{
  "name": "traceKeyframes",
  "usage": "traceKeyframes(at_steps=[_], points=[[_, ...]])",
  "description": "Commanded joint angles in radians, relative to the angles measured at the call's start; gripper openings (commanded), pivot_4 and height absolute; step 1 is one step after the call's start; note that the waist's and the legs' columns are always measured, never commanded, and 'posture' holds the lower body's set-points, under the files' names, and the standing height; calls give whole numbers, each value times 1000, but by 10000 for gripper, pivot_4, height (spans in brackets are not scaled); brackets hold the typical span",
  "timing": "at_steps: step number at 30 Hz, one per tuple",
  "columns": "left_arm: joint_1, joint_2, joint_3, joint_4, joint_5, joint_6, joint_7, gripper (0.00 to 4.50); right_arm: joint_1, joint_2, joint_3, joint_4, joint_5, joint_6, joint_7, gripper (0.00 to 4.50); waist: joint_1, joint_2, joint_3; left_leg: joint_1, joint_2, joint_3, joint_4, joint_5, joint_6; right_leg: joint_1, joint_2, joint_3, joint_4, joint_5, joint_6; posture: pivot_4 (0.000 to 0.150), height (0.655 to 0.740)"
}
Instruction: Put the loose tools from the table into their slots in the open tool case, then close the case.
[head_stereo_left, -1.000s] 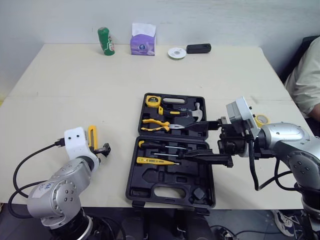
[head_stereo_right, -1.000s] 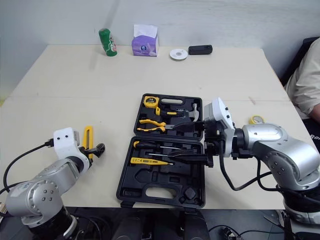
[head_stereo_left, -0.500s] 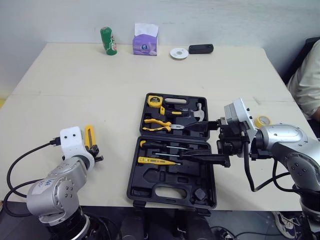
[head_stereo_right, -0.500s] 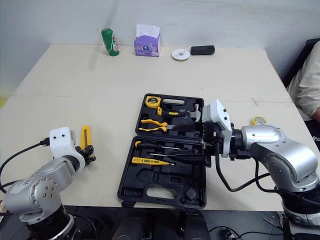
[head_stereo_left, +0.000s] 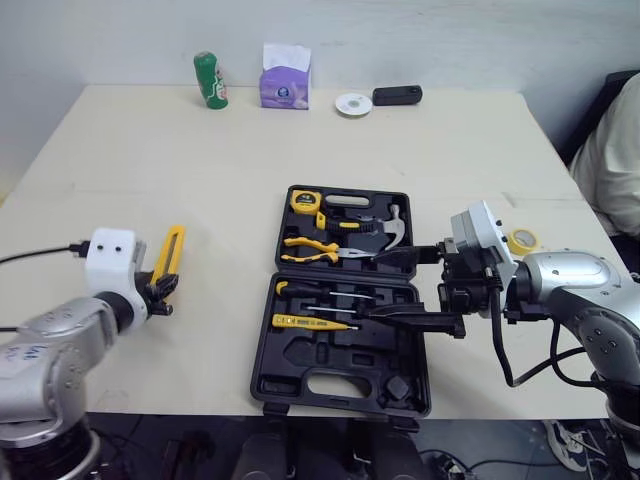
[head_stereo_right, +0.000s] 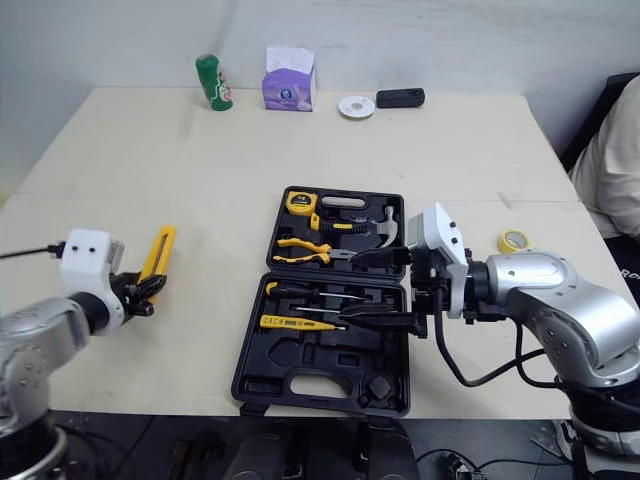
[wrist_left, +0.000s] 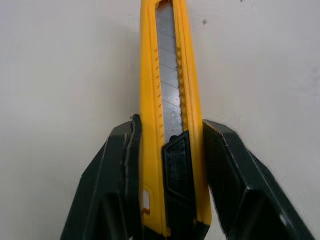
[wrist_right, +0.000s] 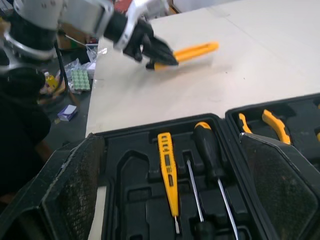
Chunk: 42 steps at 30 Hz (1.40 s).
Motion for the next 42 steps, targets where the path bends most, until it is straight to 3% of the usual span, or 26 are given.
traceKeyframes(at_steps=[1, 4, 8, 11, 15, 21, 30, 42], points=[[8, 217, -46, 17, -134, -203, -358, 12987, 19, -50, -49, -9, -3, -9, 25, 45000, 2, 0, 0, 0, 0, 0, 0, 0, 0, 0, 0, 0, 0, 0, 0, 1500, 7278], [-2, 321, -71, 38, -222, -262, -520, 12987, 55, -86, -80, -29, 21, 6, 28, 45000, 3, 1, 1, -2, -1, 0, 0, -2, -4, -2, -2, 0, 0, 0, -1, 1500, 7278], [-114, 429, -291, 21, -304, -329, -713, 12987, 202, -152, -133, -78, -3, 6, 36, 45000, 7, 2, 2, -2, -1, -1, -1, -2, -2, -1, -2, -1, -2, 0, -1, 1500, 7278], [-273, 377, -473, 65, -300, -328, -728, 12987, 247, -197, -122, -50, -108, -64, 43, 45000, 6, 3, 2, -2, -1, 0, -1, 0, 0, -1, -1, -1, -2, 0, 1, 1500, 7278], [-444, 317, -705, 102, -288, -225, -736, 12987, 317, -225, -202, -110, -86, -53, 52, 45000, -1, 3, 2, -2, -2, 1, -1, 1, 2, 0, 1, 0, -1, 1, 2, 1500, 7278], [-573, 200, -964, 188, -161, -290, -731, 12987, 392, -232, -270, -167, -59, -18, 14, 45000, 1, 1, 4, -2, -1, 1, -1, 4, 2, 0, 4, 0, 0, 1, 1, 1500, 7278], [-651, 136, -1161, 290, 27, -474, -801, 12987, 472, -223, -317, -225, -10, 24, -25, 45000, 9, 0, 5, -2, -2, 0, 1, 5, 4, 1, 2, 0, -2, 1, 2, 1500, 7278], [-629, 120, -1201, 297, 107, -505, -862, 12987, 505, -212, -295, -228, -30, 4, -48, 45000, 11, 0, 5, -1, -2, -1, 2, 5, 5, 2, 2, 0, -1, 1, 2, 1500, 7278]])
